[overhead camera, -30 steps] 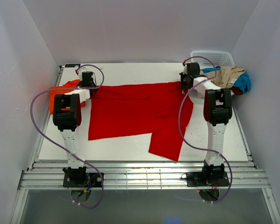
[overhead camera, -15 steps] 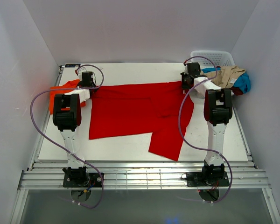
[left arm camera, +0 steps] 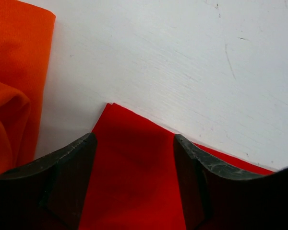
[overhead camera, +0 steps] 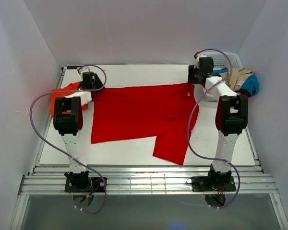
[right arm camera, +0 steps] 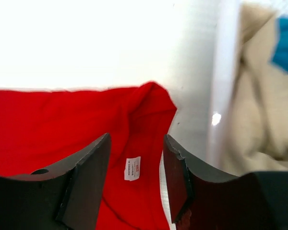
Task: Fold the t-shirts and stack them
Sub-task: Fold the flattened tshirt in 1/3 of the way
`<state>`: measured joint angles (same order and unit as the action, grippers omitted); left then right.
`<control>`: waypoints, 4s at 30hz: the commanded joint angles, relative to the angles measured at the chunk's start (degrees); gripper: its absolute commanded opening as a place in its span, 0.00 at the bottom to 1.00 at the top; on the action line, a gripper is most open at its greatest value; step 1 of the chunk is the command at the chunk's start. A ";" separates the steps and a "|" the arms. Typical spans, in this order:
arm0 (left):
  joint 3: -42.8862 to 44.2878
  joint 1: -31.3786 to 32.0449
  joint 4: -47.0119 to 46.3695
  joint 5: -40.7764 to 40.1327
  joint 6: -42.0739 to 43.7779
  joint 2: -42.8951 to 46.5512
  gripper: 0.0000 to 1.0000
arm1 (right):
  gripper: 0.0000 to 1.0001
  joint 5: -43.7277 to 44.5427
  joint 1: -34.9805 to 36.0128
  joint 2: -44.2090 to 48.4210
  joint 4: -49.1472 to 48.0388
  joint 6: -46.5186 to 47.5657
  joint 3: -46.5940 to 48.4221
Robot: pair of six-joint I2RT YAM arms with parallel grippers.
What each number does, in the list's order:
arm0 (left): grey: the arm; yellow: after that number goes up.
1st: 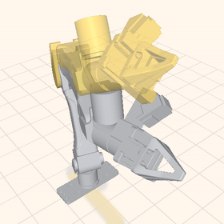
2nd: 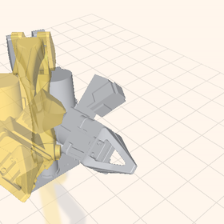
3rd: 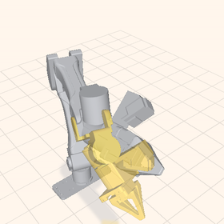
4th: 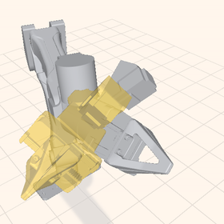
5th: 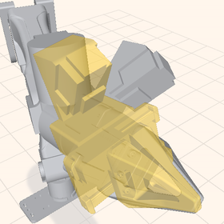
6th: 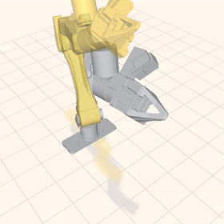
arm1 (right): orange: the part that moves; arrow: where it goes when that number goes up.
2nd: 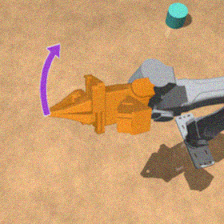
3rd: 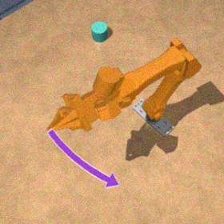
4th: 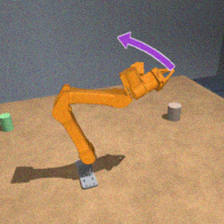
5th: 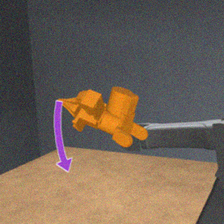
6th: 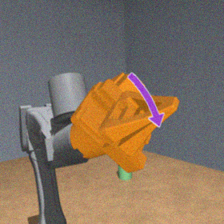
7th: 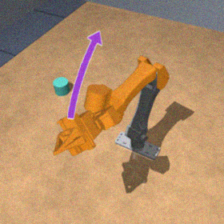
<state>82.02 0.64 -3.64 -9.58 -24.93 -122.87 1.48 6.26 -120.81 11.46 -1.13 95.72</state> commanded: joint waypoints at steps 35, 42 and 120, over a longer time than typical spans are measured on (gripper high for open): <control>-21.28 4.72 -2.78 3.34 -4.08 17.84 0.75 | 0.41 -14.31 -0.64 0.67 -3.90 -5.73 -10.64; -23.21 4.72 -2.78 2.99 -4.25 18.37 0.76 | 0.34 -15.01 -0.64 0.67 -3.90 -5.82 -10.12; -31.40 4.72 -6.38 0.97 -3.37 27.25 0.00 | 0.08 -7.98 -1.52 -1.18 1.02 -1.25 -3.35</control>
<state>51.05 5.08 -9.76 -9.37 -28.51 -93.84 -6.57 5.21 -123.37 12.51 -2.92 90.02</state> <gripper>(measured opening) 0.019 0.079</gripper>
